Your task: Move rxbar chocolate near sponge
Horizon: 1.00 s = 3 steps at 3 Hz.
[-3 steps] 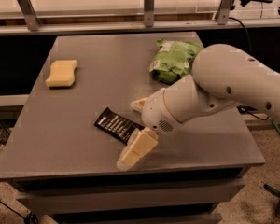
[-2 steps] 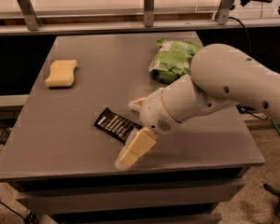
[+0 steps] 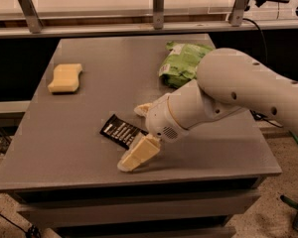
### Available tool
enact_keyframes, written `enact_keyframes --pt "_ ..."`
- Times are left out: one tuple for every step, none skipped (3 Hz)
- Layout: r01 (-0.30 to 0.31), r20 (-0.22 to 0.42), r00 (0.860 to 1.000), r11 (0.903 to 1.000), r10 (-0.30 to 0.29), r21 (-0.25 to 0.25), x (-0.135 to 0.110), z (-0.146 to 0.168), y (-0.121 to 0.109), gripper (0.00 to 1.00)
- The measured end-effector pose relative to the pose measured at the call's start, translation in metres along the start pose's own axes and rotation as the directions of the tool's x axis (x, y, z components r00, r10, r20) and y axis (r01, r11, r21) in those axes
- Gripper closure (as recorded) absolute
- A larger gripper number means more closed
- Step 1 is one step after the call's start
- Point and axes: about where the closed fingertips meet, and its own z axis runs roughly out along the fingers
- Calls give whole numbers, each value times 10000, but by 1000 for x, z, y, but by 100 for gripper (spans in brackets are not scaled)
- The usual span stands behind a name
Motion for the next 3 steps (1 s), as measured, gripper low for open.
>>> enact_keyframes --pt "-1 -1 10000 10000 1 -1 -3 -3 0 64" --pt "-3 -2 10000 10000 3 -1 -6 -6 0 88" --pt "-3 -4 10000 10000 3 -1 -8 -7 0 100"
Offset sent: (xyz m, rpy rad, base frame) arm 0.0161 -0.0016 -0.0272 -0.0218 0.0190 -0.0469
